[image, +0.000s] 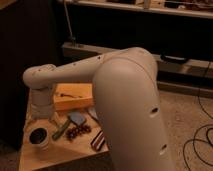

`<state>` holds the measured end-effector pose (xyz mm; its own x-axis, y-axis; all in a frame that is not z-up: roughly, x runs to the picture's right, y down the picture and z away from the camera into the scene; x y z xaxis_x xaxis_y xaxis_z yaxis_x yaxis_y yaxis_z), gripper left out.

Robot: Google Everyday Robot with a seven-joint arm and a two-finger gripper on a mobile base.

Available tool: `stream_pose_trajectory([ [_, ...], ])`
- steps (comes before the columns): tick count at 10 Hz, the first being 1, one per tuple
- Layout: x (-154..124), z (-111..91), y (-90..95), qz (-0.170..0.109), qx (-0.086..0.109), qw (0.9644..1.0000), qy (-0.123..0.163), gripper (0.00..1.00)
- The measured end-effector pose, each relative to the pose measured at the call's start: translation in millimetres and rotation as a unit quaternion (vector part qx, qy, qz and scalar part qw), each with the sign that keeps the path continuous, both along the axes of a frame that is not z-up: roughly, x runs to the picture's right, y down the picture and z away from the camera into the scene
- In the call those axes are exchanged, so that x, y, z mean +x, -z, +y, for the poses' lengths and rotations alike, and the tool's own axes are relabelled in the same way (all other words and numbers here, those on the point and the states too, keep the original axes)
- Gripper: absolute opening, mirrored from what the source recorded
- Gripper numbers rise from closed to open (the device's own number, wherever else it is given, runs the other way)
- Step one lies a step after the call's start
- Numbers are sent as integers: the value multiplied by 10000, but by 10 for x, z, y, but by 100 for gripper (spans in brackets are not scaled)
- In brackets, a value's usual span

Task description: Stack cups into tray

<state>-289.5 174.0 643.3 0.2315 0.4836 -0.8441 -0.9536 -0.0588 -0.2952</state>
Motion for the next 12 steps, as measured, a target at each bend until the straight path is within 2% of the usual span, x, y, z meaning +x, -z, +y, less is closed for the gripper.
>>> stream_pose_trajectory([
  [2,44,-90,-89,46,211,9998,-42,80],
  [3,20,-104,-124,9,253,9996,-95,80],
  [6,64,-194,-362,144,317,9990,-264,80],
  [7,7,-222,-441,142,287,9992,-256,80],
  [8,-60,-221,-528,116,170,9996,-176,80],
  [12,-265,-81,-750,14,-224,9996,156,80],
])
